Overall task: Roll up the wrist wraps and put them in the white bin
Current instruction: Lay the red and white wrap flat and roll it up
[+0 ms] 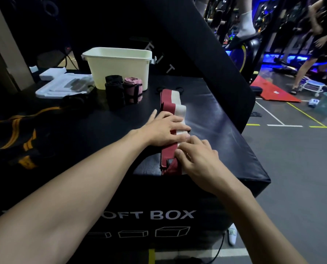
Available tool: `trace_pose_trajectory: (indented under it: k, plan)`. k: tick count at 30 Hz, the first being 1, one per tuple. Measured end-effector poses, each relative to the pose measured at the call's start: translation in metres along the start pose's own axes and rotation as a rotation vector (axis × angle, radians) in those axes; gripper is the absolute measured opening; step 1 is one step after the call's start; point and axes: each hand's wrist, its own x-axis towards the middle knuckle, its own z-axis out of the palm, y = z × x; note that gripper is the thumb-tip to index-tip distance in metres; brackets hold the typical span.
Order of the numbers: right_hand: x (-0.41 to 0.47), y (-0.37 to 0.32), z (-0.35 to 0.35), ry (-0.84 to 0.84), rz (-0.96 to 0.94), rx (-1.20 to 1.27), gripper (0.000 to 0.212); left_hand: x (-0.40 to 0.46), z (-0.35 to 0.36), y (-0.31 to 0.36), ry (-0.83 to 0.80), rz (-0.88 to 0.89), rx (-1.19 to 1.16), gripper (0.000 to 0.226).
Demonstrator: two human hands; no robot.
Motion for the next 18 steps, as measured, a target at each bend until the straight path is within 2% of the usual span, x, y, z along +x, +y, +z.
trace_pose_trajectory:
  k: [4,10,13,15,18]
  plan:
    - [0.005,-0.005,0.003,0.065,0.028,-0.023,0.024,0.001,-0.001,-0.001,-0.058,-0.014,0.0,0.046]
    - [0.007,-0.012,0.01,0.264,-0.123,-0.017,0.021,0.001,0.002,-0.002,-0.086,-0.023,0.069,0.044]
    - [0.001,-0.007,0.02,0.462,-0.195,-0.083,0.011,0.0,0.003,-0.001,-0.098,-0.048,0.016,0.045]
    - [-0.004,-0.004,0.025,0.616,-0.24,-0.134,0.015,-0.001,0.003,0.0,-0.099,-0.056,-0.027,0.047]
    - [-0.009,0.0,0.032,0.751,-0.314,-0.189,0.015,-0.001,0.003,0.0,-0.083,-0.064,-0.059,0.05]
